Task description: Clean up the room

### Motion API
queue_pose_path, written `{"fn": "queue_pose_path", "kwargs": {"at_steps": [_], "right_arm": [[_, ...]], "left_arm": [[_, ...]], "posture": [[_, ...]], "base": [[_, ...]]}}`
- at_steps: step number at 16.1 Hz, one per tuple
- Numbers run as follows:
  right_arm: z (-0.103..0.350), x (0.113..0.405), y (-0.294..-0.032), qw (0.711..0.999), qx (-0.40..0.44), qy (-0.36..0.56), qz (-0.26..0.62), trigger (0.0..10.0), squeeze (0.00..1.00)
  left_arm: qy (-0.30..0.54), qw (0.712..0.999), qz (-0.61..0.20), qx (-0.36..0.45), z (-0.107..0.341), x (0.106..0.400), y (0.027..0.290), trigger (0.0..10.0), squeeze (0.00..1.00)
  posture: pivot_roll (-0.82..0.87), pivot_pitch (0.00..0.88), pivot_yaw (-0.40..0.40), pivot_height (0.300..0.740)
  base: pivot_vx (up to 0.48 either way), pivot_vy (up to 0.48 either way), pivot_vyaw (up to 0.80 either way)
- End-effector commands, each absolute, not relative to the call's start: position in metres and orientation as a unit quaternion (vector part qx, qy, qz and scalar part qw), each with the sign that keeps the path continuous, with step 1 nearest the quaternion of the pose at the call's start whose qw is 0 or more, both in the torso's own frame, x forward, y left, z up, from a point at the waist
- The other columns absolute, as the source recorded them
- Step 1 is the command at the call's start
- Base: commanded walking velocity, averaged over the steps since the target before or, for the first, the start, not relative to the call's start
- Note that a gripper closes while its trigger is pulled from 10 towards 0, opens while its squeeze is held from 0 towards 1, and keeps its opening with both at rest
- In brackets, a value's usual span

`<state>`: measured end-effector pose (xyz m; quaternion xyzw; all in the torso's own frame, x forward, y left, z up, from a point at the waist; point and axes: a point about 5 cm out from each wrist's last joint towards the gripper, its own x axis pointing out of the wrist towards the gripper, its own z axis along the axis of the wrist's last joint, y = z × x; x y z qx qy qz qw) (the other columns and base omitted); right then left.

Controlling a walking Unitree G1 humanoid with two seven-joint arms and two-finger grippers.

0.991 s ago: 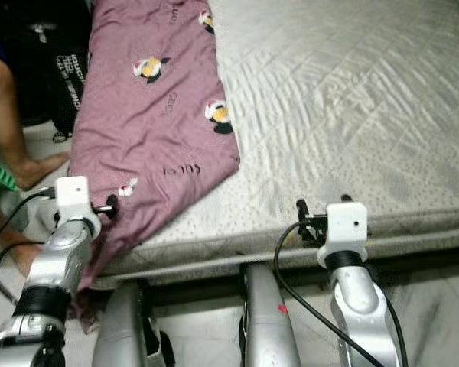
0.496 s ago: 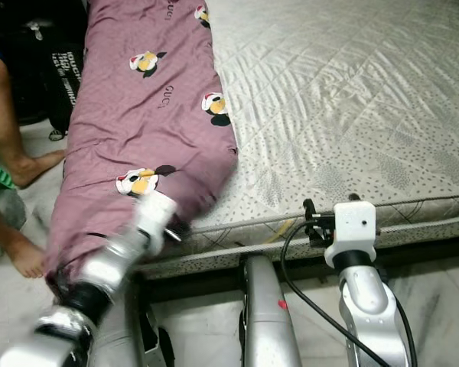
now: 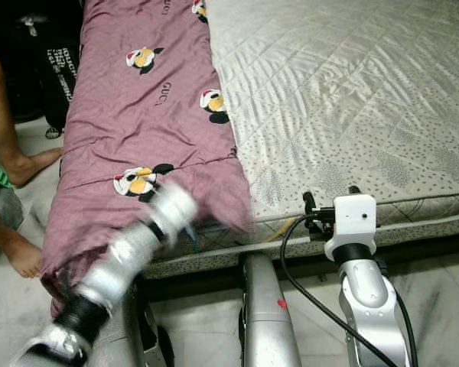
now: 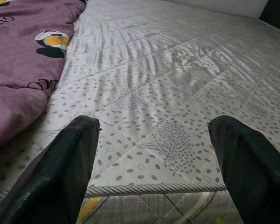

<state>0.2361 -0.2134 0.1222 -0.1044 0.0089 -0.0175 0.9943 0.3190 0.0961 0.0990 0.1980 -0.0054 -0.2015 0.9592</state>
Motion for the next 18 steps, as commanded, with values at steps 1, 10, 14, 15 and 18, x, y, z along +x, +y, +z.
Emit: {"fn": "queue_pose_path", "kwargs": {"at_steps": [1, 10, 14, 15, 18], "right_arm": [[0.122, 0.233, -0.216, 0.994, -0.111, 0.013, -0.020, 10.0, 0.00], [0.126, 0.231, -0.218, 0.993, -0.113, 0.011, -0.030, 10.0, 0.00], [0.125, 0.230, -0.216, 0.993, -0.108, 0.009, -0.036, 10.0, 0.00], [0.125, 0.230, -0.215, 0.993, -0.107, 0.009, -0.036, 10.0, 0.00], [0.124, 0.232, -0.211, 0.994, -0.103, 0.008, -0.035, 10.0, 0.00]], "left_arm": [[-0.003, 0.977, -0.132, 0.168, 0.105, 0.329, 0.117, 10.0, 0.00], [0.274, 0.948, -0.139, 0.089, 0.039, 0.337, 0.112, 10.0, 0.00], [0.261, 0.932, -0.221, 0.117, 0.039, 0.332, 0.071, 10.0, 0.00], [0.262, 0.928, -0.235, 0.119, 0.039, 0.331, 0.065, 10.0, 0.00], [0.248, 0.910, -0.299, 0.146, 0.038, 0.323, 0.045, 10.0, 0.00]], "posture": [[-0.20, 0.145, 0.023, 0.533], [-0.25, 0.146, 0.033, 0.533], [-0.26, 0.138, 0.048, 0.533], [-0.26, 0.135, 0.049, 0.533], [-0.24, 0.127, 0.055, 0.533]], "base": [[0.000, 0.000, 0.00], [0.000, 0.000, 0.00], [0.000, 0.000, 0.00], [0.000, 0.000, 0.00], [0.000, 0.000, 0.00]]}}
